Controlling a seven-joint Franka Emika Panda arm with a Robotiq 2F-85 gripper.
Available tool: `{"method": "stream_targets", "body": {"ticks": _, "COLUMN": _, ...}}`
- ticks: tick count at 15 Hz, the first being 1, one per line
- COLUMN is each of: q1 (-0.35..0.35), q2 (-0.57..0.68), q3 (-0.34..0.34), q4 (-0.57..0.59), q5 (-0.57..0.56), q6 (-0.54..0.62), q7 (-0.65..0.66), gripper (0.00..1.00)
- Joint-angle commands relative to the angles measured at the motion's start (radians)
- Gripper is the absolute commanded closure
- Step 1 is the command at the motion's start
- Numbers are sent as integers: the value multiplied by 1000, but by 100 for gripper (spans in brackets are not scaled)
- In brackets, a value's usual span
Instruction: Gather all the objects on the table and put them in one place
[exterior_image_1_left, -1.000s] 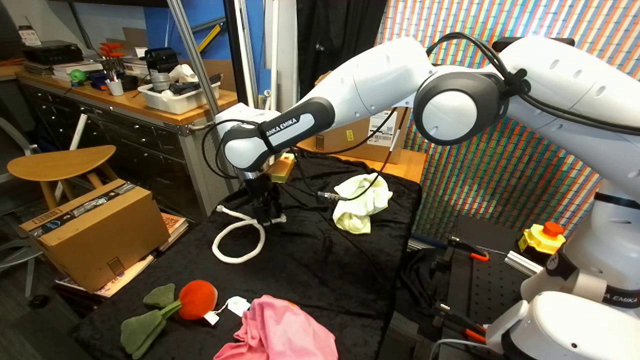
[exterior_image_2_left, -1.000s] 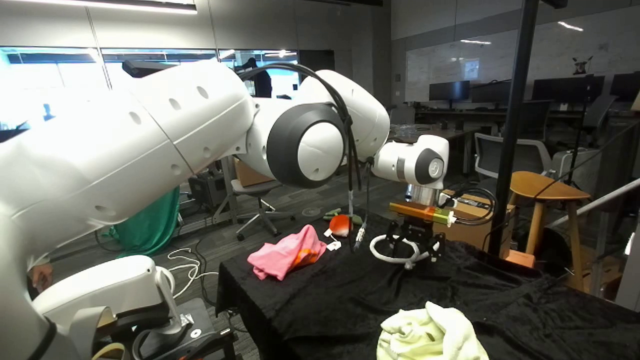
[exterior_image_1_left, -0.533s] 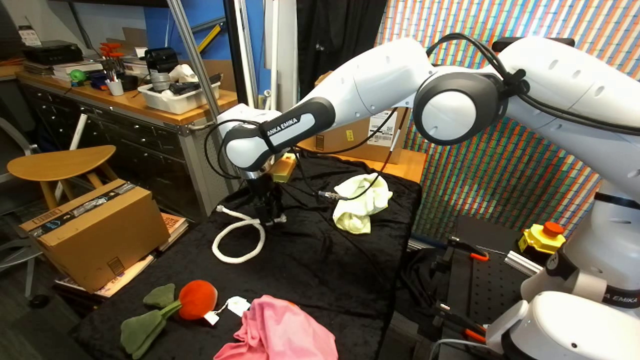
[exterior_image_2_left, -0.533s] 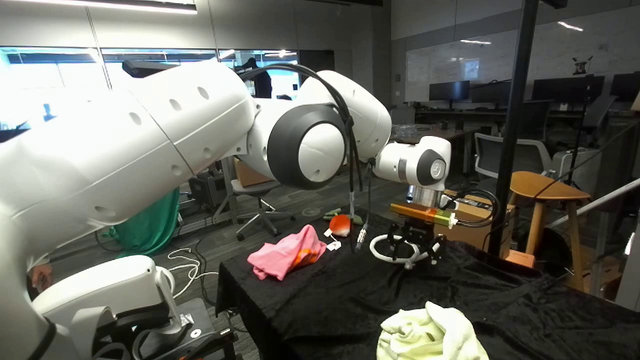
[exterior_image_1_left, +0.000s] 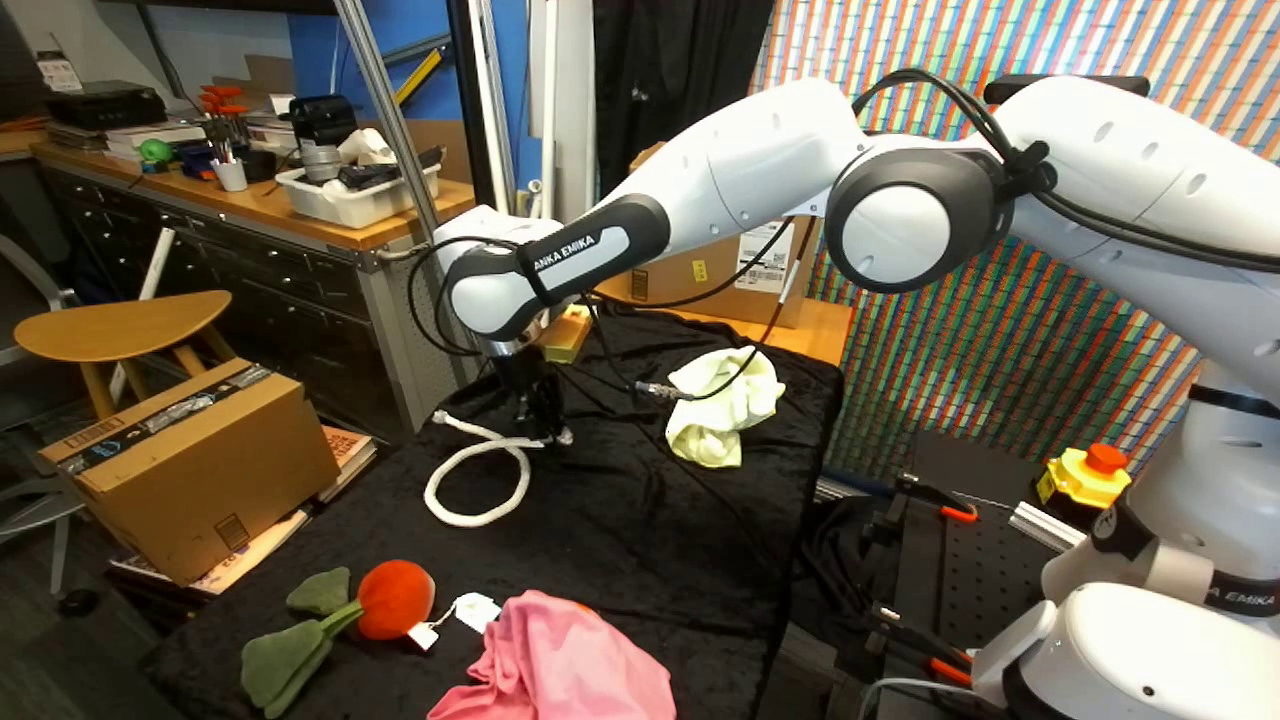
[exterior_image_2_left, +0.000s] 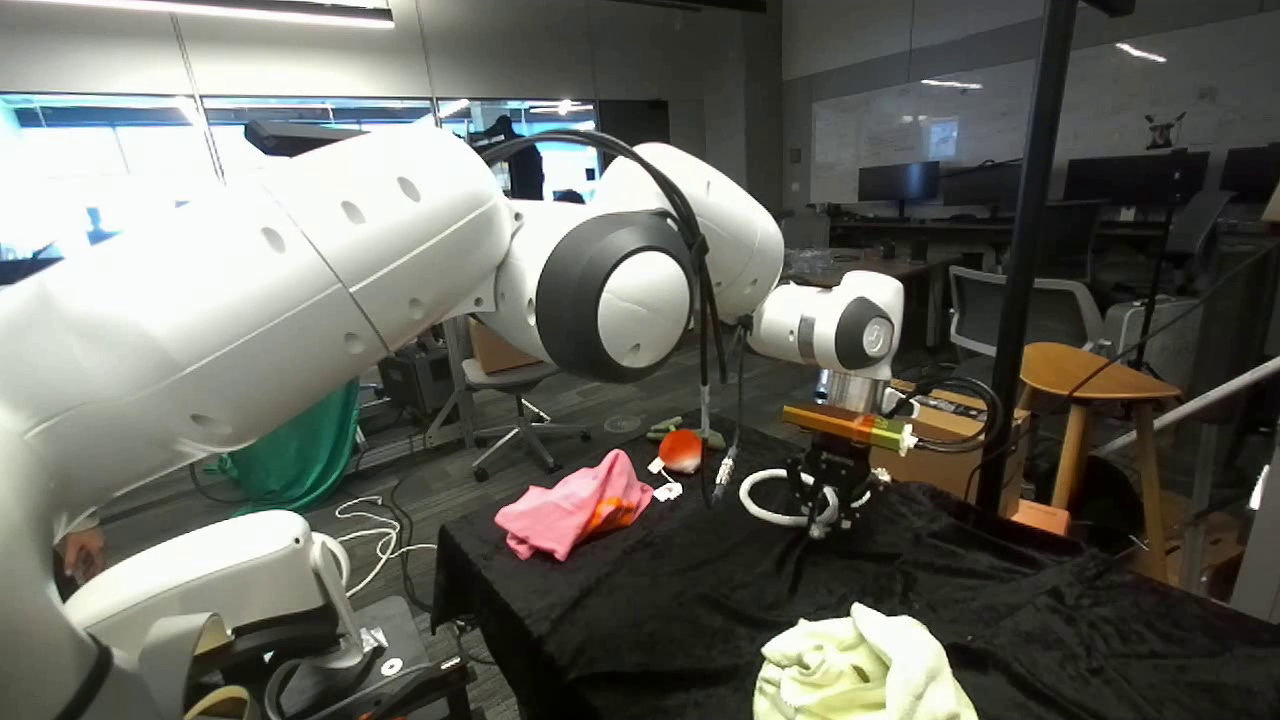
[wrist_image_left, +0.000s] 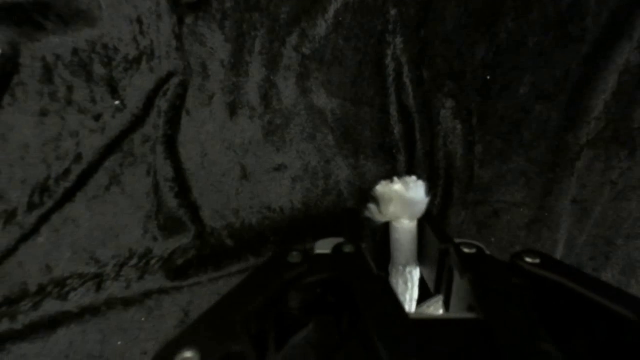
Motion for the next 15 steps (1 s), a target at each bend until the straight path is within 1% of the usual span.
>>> {"method": "stream_targets", "body": {"ticks": 1, "q1": -3, "q2": 5, "q3": 5, "q4": 48, "q5": 7, "q6": -29, "q7": -7, "gripper": 90}}
{"method": "stream_targets", "body": {"ticks": 3, "q1": -3, "q2": 5, "q3": 6, "q4": 57, "q5": 9, "q6": -30, "q7": -4, "gripper": 94}}
{"method": "stream_targets", "body": {"ticks": 5, "q1": -4, "q2": 3, "q3": 5, "q4": 61, "q5": 9, "q6": -24, "q7": -3, "gripper": 90}}
{"method": "stream_targets", "body": {"ticks": 7, "q1": -11, "q2": -8, "q3": 5, "q4": 54, "q5": 14, "q6": -5, "q7": 6, "gripper": 90}}
{"method": "stream_targets", "body": {"ticks": 11, "q1": -46, "q2": -68, "q3": 7, "q4": -1, "q5": 28, "q6": 87, "q7": 48, "gripper": 91}}
{"method": "stream_targets", "body": {"ticks": 15, "q1": -90, "q2": -174, "q3": 11, "q4": -118, "q5": 27, "q6": 220, "q7": 78, "gripper": 91}}
